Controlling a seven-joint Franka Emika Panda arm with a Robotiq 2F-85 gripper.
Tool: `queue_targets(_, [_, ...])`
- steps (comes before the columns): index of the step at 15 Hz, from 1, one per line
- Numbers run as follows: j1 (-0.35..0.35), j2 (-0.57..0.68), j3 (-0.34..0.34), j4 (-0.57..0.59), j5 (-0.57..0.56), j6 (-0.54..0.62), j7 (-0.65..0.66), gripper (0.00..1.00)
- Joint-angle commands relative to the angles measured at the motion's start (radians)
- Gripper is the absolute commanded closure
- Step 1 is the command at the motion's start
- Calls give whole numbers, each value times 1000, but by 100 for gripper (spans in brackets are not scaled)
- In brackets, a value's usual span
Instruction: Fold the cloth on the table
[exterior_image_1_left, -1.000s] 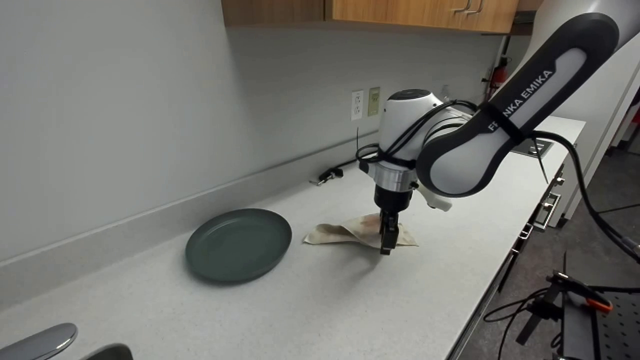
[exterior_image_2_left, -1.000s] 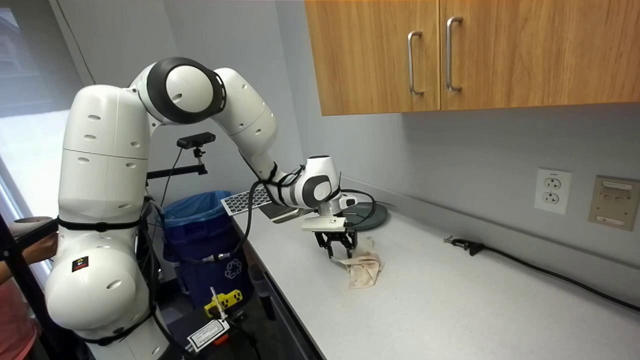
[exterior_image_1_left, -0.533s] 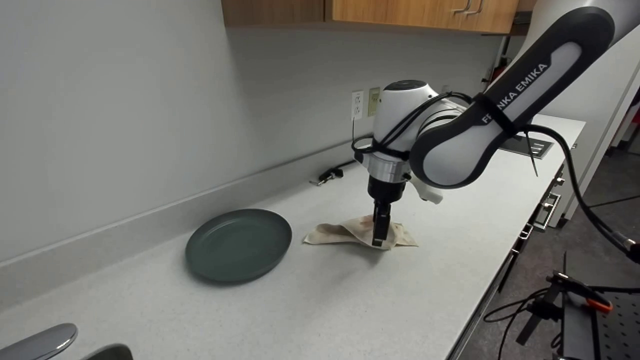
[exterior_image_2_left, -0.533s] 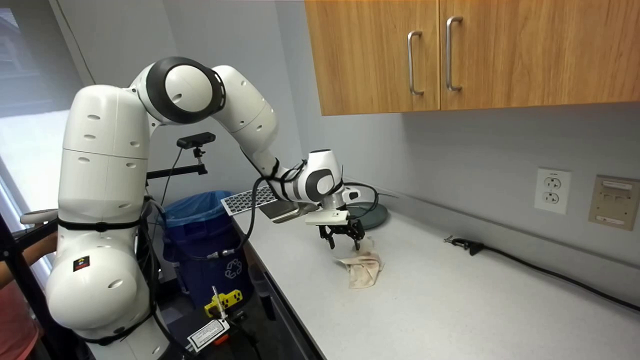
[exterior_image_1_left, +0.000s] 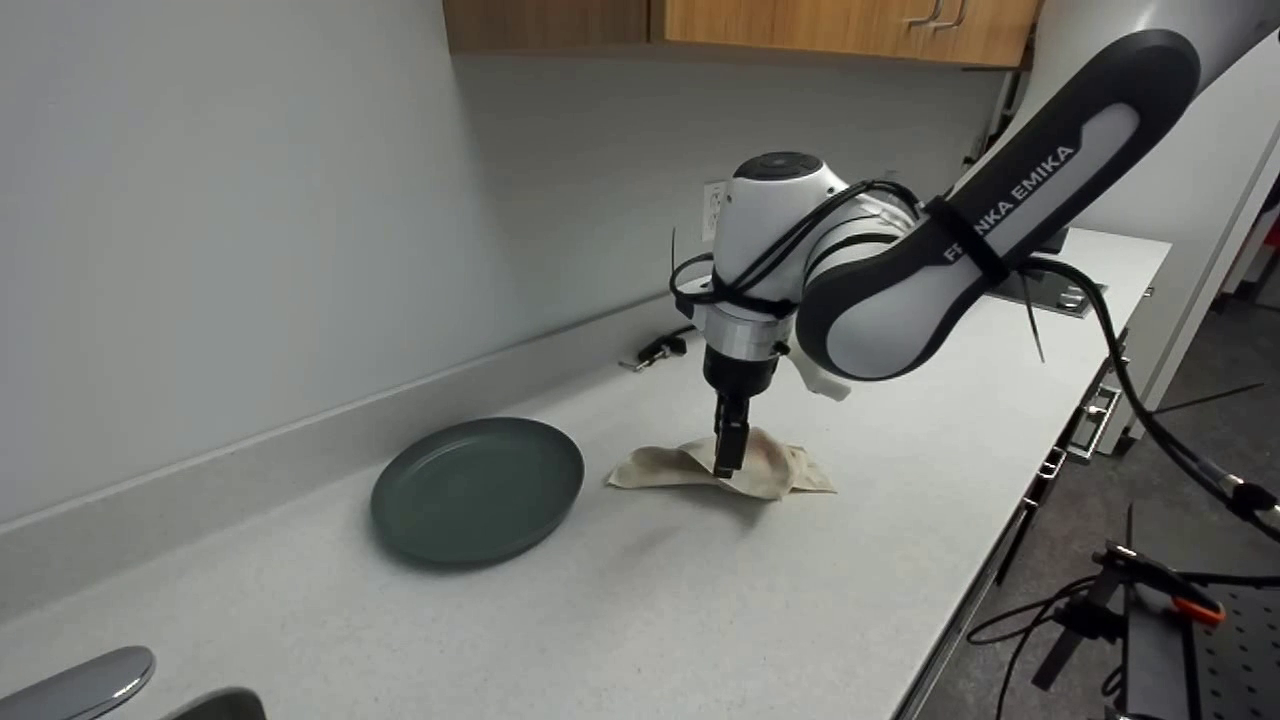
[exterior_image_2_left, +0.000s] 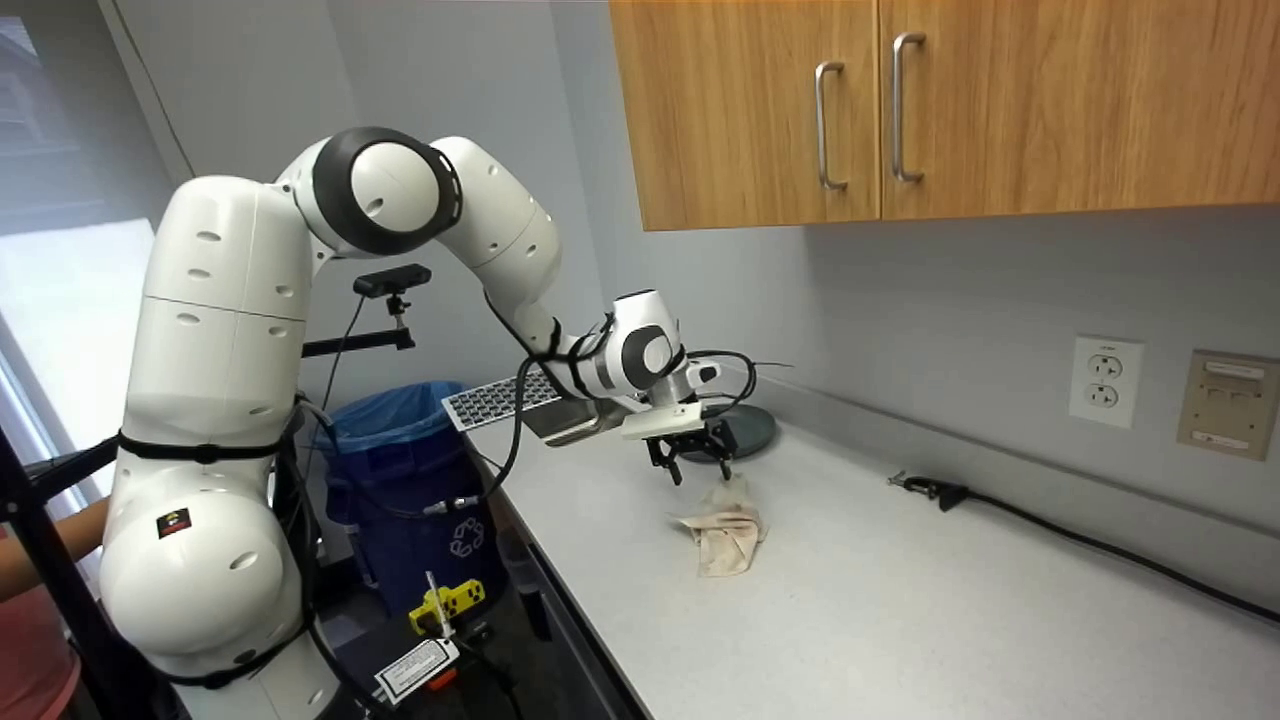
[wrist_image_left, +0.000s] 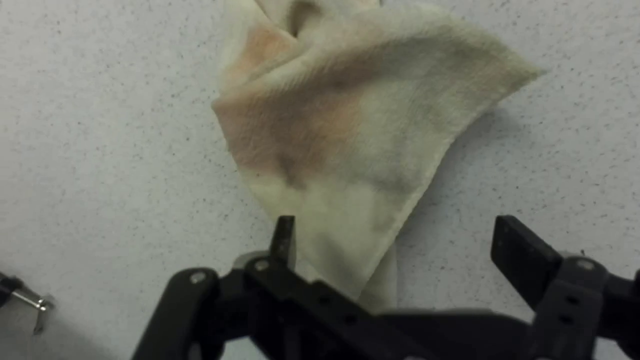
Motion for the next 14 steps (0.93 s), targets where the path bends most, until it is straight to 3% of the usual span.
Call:
queue_targets(1, [51, 100, -48, 105, -88, 18, 43, 0])
queue_targets(6, [67, 194, -69, 214, -99, 49, 51, 0])
queue_targets(14, [55, 279, -46, 333, -57, 61, 40, 0])
